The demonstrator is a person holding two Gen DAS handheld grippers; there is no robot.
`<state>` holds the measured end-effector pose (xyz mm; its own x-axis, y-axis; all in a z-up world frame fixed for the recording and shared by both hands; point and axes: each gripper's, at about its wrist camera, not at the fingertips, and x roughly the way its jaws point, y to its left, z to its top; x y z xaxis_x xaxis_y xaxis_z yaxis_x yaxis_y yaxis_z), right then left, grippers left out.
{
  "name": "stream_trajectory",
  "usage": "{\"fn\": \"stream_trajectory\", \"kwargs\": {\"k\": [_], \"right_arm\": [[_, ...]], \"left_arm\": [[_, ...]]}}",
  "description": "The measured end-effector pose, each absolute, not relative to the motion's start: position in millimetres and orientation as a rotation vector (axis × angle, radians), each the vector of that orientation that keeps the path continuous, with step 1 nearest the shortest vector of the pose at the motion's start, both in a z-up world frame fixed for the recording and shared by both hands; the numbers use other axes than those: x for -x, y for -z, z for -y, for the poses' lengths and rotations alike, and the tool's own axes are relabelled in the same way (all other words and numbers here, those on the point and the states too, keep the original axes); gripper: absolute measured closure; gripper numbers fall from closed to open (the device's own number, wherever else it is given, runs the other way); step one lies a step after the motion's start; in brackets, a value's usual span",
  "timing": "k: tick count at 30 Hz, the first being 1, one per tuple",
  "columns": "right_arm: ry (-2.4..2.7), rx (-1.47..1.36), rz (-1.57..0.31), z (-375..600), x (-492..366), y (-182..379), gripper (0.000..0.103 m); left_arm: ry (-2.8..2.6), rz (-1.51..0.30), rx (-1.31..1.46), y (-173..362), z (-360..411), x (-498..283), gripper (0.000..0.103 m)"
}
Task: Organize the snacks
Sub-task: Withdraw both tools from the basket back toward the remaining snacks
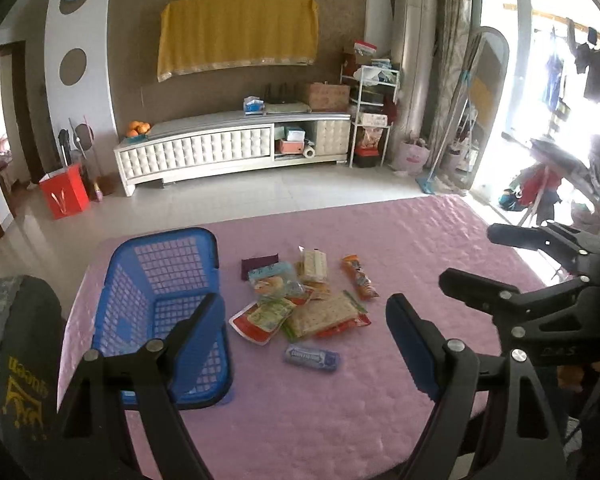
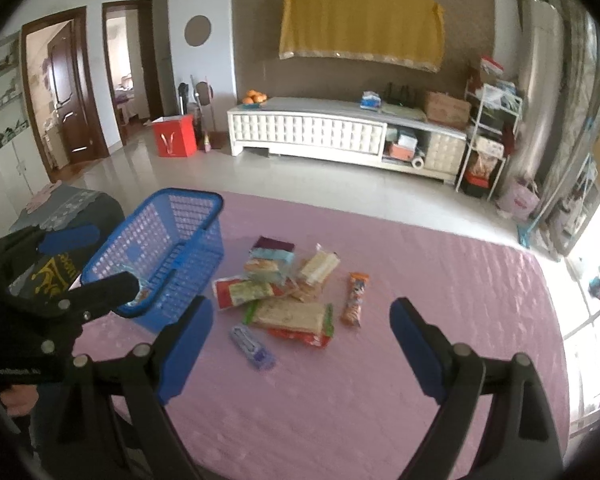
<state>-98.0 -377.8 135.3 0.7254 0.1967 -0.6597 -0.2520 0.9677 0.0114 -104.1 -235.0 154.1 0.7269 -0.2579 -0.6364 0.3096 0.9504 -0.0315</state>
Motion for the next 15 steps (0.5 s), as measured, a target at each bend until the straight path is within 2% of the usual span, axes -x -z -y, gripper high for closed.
{"fn": "stream_trajectory", "kwargs": {"k": [15], "right_arm": [[-0.367, 0.111, -0.848, 414.4, 58.6, -64.6, 0.011]], "left_arm": [[0.265, -0.911, -0.150, -68.3, 284.4, 66.6, 0.022]]}}
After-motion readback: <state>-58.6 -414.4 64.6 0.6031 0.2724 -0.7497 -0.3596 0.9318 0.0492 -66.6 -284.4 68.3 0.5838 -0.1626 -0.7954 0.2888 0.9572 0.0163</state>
